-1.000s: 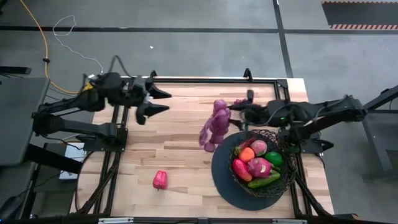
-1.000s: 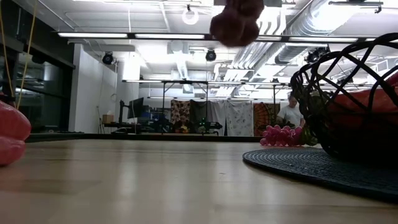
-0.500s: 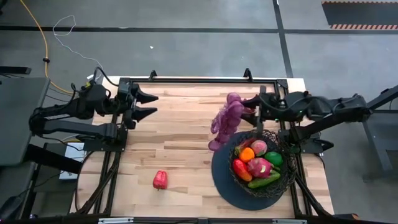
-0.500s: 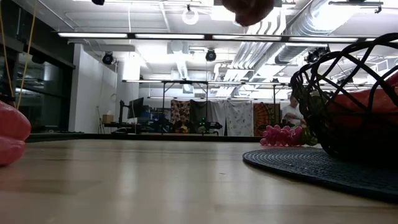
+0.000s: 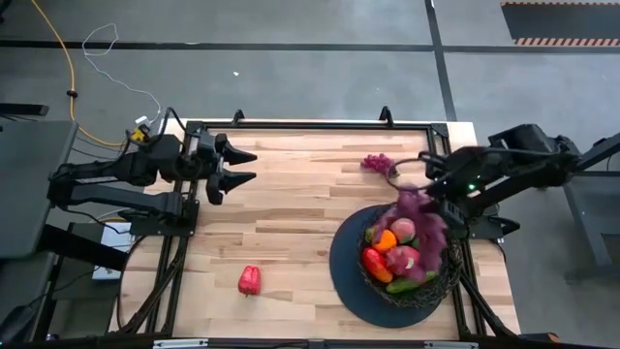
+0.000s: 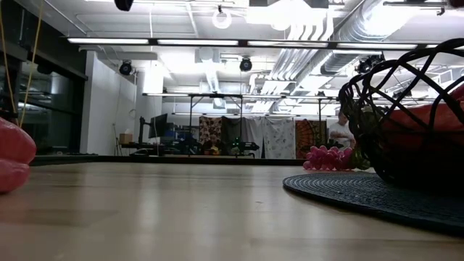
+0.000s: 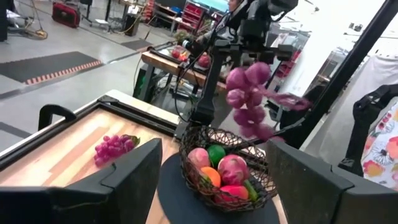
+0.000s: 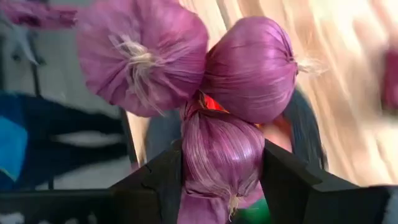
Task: Build produce basket
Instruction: Put the purple garlic into the basket
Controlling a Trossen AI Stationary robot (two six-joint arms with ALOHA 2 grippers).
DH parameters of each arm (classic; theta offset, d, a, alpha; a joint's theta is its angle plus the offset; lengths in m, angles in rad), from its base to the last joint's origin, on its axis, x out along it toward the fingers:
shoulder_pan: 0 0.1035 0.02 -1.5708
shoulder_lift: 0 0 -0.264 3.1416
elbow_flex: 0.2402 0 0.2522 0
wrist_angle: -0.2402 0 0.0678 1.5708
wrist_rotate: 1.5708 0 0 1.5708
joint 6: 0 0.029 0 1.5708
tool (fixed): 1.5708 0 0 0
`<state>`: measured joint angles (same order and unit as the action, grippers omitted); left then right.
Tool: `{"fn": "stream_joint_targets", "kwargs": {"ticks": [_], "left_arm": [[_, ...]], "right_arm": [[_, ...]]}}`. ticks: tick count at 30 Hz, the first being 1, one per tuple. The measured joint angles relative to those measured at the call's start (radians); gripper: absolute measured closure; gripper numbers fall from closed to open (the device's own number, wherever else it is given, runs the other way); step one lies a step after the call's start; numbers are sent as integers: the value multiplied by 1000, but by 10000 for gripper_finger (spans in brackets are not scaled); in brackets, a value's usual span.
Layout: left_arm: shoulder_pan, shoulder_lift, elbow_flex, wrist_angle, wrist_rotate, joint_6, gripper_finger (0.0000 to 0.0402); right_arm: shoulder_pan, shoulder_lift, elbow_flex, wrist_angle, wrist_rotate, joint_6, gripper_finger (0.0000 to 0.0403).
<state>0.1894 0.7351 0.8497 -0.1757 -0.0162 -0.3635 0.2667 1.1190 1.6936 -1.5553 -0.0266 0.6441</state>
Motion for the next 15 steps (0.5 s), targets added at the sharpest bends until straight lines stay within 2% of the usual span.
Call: {"fn": "stream_joint_targets", "kwargs": {"ticks": [7,12,15], "left_arm": [[0,28,0,0,0,-1,124],[0,29,0,2,0,-1,124],[0,29,0,14,0,-1,124]], "right_arm": [[57,-23,-177,-18,-63,86,235],[68,-49,-333,-15,-100,72,235],[67,-70,-381,-16,-137,56,235]]}}
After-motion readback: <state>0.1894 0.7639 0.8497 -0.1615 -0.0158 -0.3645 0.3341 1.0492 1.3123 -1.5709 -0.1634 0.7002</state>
